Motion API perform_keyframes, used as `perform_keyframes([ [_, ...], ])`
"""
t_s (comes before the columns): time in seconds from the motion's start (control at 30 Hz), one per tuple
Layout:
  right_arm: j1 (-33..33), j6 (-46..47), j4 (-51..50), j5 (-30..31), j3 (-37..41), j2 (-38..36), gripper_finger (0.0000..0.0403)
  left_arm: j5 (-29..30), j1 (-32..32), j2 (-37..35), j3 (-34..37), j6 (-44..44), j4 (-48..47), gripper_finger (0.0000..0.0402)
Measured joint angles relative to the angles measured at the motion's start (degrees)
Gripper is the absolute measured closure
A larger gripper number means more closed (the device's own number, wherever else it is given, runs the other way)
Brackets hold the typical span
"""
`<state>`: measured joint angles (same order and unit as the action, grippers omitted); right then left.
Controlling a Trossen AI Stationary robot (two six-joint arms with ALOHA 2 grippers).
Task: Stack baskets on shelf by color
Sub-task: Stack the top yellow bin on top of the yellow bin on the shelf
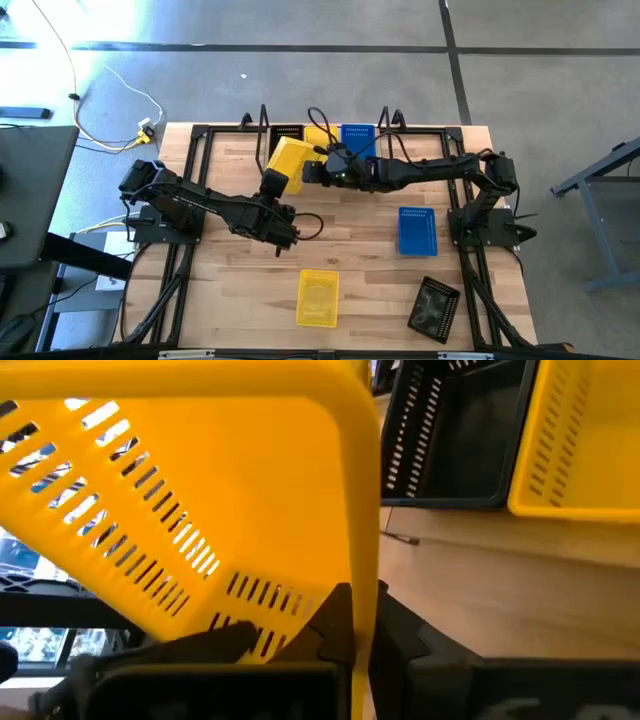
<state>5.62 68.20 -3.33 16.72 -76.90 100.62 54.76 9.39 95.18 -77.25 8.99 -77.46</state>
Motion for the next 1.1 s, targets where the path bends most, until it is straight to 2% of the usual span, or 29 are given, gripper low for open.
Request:
perform_keyframes([
  [0.17,2.01,-0.85,0.09,-0.40,0.00,0.00,0.0402,0.01,-0.02,0.00,0.00,-0.04,2.29,0.0280],
  [0.3,3.80,-1.20,-0.67,-0.37,0.01,0.00,0.0402,5.76,0.00,-0.02,0.00,-1.73,2.46,0.0246],
  [0.4,4.87,-1.26,-1.00,-0.21,0.00,0.00,0.0402,9.76,0.00,-0.02,0.00,-2.86,2.46,0.0234],
  [0.53,6.04,-1.46,-1.52,-0.65,0.00,-0.02,0.0402,10.45,0.00,-0.21,0.00,-3.55,2.44,0.0230],
  [0.7,8.64,-3.36,-2.60,-1.65,0.01,-1.01,0.0403,8.29,-0.38,-1.92,0.07,-6.29,1.81,0.0229],
  [0.83,11.43,-4.88,-4.51,-4.73,-0.09,-1.86,0.0403,5.31,-2.10,-5.08,0.00,-8.79,1.17,0.0229],
  [0.97,14.31,-8.04,-10.11,-7.73,-2.98,-2.33,0.0403,2.29,-5.04,-9.18,0.00,-10.28,0.77,0.0229],
  [1.1,16.56,-13.68,-21.05,-8.38,-9.88,-2.44,0.0403,-1.37,-8.96,-13.53,0.07,-10.34,0.74,0.0229],
])
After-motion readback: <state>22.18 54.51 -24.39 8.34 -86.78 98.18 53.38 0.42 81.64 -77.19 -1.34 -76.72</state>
